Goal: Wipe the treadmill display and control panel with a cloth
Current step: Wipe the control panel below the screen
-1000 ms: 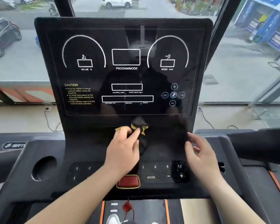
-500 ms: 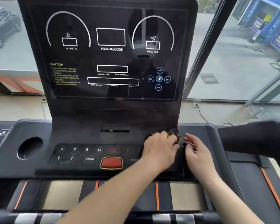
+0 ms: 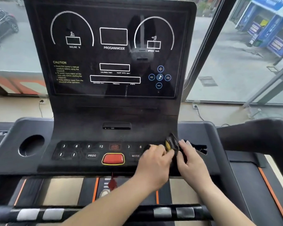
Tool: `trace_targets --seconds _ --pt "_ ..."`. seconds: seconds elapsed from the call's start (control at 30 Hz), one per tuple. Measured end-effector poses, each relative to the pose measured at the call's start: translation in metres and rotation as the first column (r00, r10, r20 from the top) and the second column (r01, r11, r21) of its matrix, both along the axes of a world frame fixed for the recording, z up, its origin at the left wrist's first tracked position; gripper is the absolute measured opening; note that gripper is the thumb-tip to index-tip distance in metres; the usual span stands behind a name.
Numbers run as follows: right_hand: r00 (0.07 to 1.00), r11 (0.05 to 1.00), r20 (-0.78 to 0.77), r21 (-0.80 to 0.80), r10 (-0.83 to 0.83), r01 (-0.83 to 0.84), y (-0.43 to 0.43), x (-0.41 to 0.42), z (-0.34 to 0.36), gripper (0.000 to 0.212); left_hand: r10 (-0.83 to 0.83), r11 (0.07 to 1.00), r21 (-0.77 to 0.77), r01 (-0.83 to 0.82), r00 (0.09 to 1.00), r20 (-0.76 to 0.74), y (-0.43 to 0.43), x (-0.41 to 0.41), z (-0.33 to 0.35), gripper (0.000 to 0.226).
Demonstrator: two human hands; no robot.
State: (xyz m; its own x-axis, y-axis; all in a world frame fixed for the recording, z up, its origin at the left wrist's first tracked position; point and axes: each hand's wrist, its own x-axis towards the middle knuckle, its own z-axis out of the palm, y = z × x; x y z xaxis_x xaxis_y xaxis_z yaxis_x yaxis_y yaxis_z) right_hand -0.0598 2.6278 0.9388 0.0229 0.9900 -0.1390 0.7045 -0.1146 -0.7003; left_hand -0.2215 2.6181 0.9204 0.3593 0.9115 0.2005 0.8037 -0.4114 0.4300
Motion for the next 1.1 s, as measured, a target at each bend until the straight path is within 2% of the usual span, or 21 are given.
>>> trace_targets --seconds 0.07,0.1,0.17,0.23,0.3,0.37,0.43,0.47,0.53,0.6,0.67,0.73,0.8,0.83,1.0,1.1 --pt "1.000 1.000 -0.018 -0.023 -0.005 0.004 0.002 0.001 0.003 0.043 -0.102 0.995 -0.002 0.102 0.995 -0.024 0.005 -0.011 0.002 0.036" --pt "1.000 1.000 -0.006 -0.022 0.001 -0.001 0.003 0.001 0.005 0.042 -0.075 0.997 -0.009 0.074 0.995 -0.067 0.018 -0.022 0.006 0.038" --pt "0.998 0.999 0.053 -0.017 0.037 -0.036 0.004 0.000 0.009 0.038 0.047 0.998 -0.026 -0.051 0.988 -0.146 0.049 -0.045 0.012 0.041" --pt "0.995 0.998 0.080 -0.027 0.058 -0.056 0.004 -0.003 0.011 0.028 0.202 0.978 -0.025 -0.208 0.967 -0.153 0.065 -0.052 0.017 0.044" --pt "0.987 0.998 0.143 -0.003 0.066 -0.066 0.006 -0.005 0.009 0.016 0.269 0.958 -0.066 -0.279 0.954 -0.131 0.054 -0.034 0.016 0.039" --pt "0.977 0.998 0.207 0.028 0.050 -0.057 0.010 -0.006 0.006 0.014 0.166 0.980 -0.094 -0.174 0.982 -0.086 0.022 -0.010 0.011 0.035" --pt "0.971 0.998 0.238 0.052 0.033 -0.046 0.012 -0.007 0.001 0.013 -0.011 0.996 -0.091 0.004 0.997 -0.075 -0.005 -0.002 0.005 0.044" --pt "0.969 0.997 0.246 0.060 0.029 -0.045 0.012 -0.008 0.001 0.013 -0.050 0.997 -0.071 0.044 0.994 -0.094 -0.004 -0.008 0.004 0.047" --pt "0.965 0.996 0.263 0.072 0.025 -0.046 0.013 -0.009 0.000 0.016 0.006 1.000 -0.023 -0.010 0.986 -0.168 0.015 -0.033 0.009 0.048" --pt "0.968 0.998 0.249 0.055 0.013 -0.028 0.015 -0.012 0.004 0.023 0.152 0.987 -0.007 -0.158 0.960 -0.235 0.026 -0.061 0.013 0.048" --pt "0.984 0.999 0.173 0.006 -0.037 0.037 0.018 -0.021 0.007 0.025 0.272 0.959 -0.017 -0.282 0.940 -0.205 0.020 -0.071 0.015 0.048" --pt "0.989 0.996 0.117 0.013 -0.094 0.093 0.020 -0.034 0.004 0.028 0.233 0.971 -0.028 -0.239 0.962 -0.141 0.000 -0.062 0.013 0.049" --pt "0.984 0.990 0.145 0.111 -0.101 0.085 0.022 -0.050 0.002 0.031 0.078 0.997 0.003 -0.078 0.985 -0.152 -0.012 -0.053 0.008 0.044" --pt "0.984 0.987 0.154 0.144 -0.089 0.067 0.022 -0.059 0.003 0.036 0.053 0.998 0.041 -0.047 0.984 -0.168 -0.010 -0.056 0.004 0.041" --pt "0.990 0.979 0.129 0.185 0.062 -0.085 0.021 -0.085 0.003 0.029 0.264 0.964 0.050 -0.262 0.962 -0.063 0.002 -0.131 0.000 0.035" --pt "0.991 0.975 0.087 0.185 0.104 -0.119 0.027 -0.097 0.004 0.025 0.363 0.932 0.023 -0.362 0.930 -0.060 -0.014 -0.190 0.000 0.030"
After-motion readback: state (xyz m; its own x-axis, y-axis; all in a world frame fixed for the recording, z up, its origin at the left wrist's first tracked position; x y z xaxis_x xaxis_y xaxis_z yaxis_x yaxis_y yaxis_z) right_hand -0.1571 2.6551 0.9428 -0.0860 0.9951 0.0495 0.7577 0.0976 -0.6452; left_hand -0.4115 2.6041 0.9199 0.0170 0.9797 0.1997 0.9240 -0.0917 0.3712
